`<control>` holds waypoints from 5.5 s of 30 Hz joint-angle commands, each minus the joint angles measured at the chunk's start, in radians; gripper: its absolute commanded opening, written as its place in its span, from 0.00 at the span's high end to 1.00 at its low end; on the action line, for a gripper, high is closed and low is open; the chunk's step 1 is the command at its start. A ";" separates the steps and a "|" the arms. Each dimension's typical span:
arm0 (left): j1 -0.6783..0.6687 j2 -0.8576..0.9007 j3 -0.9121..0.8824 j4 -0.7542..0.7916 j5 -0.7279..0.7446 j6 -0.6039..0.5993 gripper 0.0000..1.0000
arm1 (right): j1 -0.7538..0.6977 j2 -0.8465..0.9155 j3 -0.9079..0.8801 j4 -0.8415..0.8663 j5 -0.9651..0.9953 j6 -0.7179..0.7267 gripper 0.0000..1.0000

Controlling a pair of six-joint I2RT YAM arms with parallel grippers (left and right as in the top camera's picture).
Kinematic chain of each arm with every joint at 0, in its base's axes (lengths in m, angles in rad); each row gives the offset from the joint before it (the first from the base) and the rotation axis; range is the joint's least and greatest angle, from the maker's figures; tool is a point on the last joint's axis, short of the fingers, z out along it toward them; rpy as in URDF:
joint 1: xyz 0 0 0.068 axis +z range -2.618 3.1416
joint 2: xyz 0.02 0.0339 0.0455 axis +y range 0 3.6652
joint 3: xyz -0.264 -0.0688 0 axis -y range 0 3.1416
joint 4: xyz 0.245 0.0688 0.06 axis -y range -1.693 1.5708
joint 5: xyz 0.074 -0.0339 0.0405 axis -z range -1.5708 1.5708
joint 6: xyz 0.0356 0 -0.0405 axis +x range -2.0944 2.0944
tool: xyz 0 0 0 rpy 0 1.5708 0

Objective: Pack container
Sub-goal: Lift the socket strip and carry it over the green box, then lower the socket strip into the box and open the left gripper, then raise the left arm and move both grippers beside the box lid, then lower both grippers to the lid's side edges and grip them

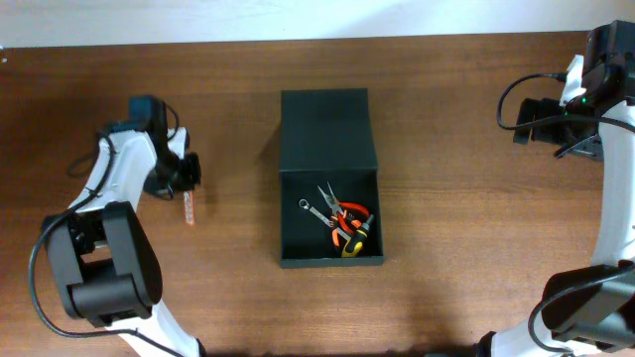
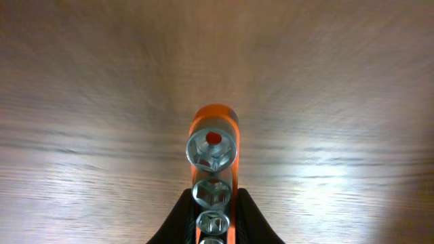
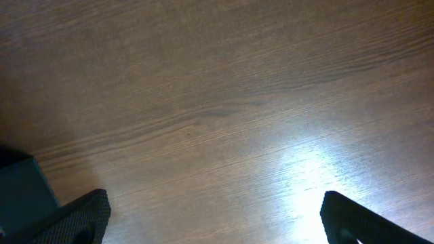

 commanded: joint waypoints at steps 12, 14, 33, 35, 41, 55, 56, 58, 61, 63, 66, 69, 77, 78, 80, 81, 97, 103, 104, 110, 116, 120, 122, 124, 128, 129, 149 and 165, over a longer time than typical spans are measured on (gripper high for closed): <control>-0.370 0.002 0.685 -0.515 0.050 0.146 0.98 | -0.006 -0.008 0.002 0.000 0.008 0.008 0.01; -0.499 0.002 0.686 -0.535 0.050 0.157 0.98 | -0.006 -0.008 0.002 0.000 0.008 0.008 0.01; -0.859 0.100 0.584 -0.483 0.036 0.268 0.98 | -0.006 -0.008 0.002 0.000 0.008 0.008 0.01; -0.846 0.133 0.576 -0.476 0.037 0.268 0.98 | -0.006 -0.008 0.002 0.000 0.008 0.008 0.01; -0.811 0.204 0.571 -0.467 0.043 0.267 0.98 | -0.006 -0.008 0.002 0.000 0.008 0.008 0.01; -0.771 0.325 0.570 -0.390 0.147 0.267 0.98 | -0.006 -0.008 0.002 0.000 0.008 0.008 0.01; -0.771 0.331 0.570 -0.384 0.154 0.267 0.98 | -0.006 -0.008 0.002 0.000 0.008 0.008 0.01; -0.771 0.344 0.570 -0.376 0.156 0.267 0.98 | -0.006 -0.008 0.002 0.000 0.008 0.008 0.01; -0.771 0.357 0.570 -0.370 0.156 0.267 0.98 | -0.006 -0.008 0.002 0.000 0.008 0.008 0.01; -0.771 0.359 0.570 -0.367 0.156 0.267 0.98 | -0.006 -0.008 0.002 0.000 0.008 0.008 0.01; -0.771 0.359 0.570 -0.351 0.156 0.267 0.98 | -0.006 -0.008 0.002 0.000 0.008 0.008 0.01; -0.770 0.359 0.570 -0.348 0.156 0.267 0.98 | -0.006 -0.008 0.002 0.000 0.008 0.008 0.01; -0.770 0.360 0.570 -0.351 0.156 0.264 0.62 | -0.006 -0.008 0.002 0.000 0.008 0.008 0.01; -0.770 0.360 0.570 -0.351 0.155 0.259 0.59 | -0.006 -0.008 0.002 0.000 0.009 0.008 0.01; -0.770 0.359 0.570 -0.351 0.155 0.256 0.55 | -0.006 -0.008 0.002 0.000 0.009 0.008 0.01; -0.770 0.359 0.570 -0.351 0.155 0.256 0.55 | -0.006 -0.008 0.002 0.000 0.008 0.008 0.01; -0.715 0.327 1.070 -0.595 0.119 0.207 0.39 | -0.006 -0.008 0.002 0.000 0.008 0.008 0.01; -0.640 0.319 1.317 -0.723 0.008 0.147 0.24 | -0.006 -0.008 0.002 0.000 0.008 0.008 0.01; -0.627 0.309 1.324 -0.723 -0.001 0.119 0.24 | -0.006 -0.008 0.002 0.000 0.008 0.008 0.01; -0.502 0.228 1.326 -0.723 -0.027 0.051 0.01 | -0.006 -0.008 0.002 0.000 0.009 0.008 0.00; -0.316 0.189 1.326 -0.723 -0.106 -0.138 0.01 | -0.006 -0.008 0.002 0.000 0.008 0.008 0.01; -0.228 0.189 1.325 -0.723 -0.022 -0.138 0.01 | -0.006 -0.008 0.002 0.029 -0.012 0.013 0.01; -0.198 0.189 1.325 -0.723 -0.004 -0.138 0.01 | -0.006 -0.008 0.002 0.069 -0.084 0.013 0.01; -0.177 0.189 1.325 -0.721 -0.006 -0.137 0.01 | -0.006 -0.008 0.002 0.070 -0.163 0.013 0.01; -0.159 0.189 1.325 -0.719 -0.005 -0.138 0.01 | -0.006 -0.008 0.002 0.099 -0.281 0.013 0.01; -0.160 0.189 1.325 -0.719 -0.005 -0.138 0.04 | -0.006 -0.008 0.002 0.125 -0.311 0.013 0.01; -0.130 0.440 0.904 -0.506 0.058 -0.450 0.98 | 0.035 0.293 -0.013 0.316 -0.607 0.134 0.96; -0.152 0.440 0.776 -0.309 0.387 -0.250 0.98 | 0.185 0.479 -0.013 0.394 -0.757 0.073 0.96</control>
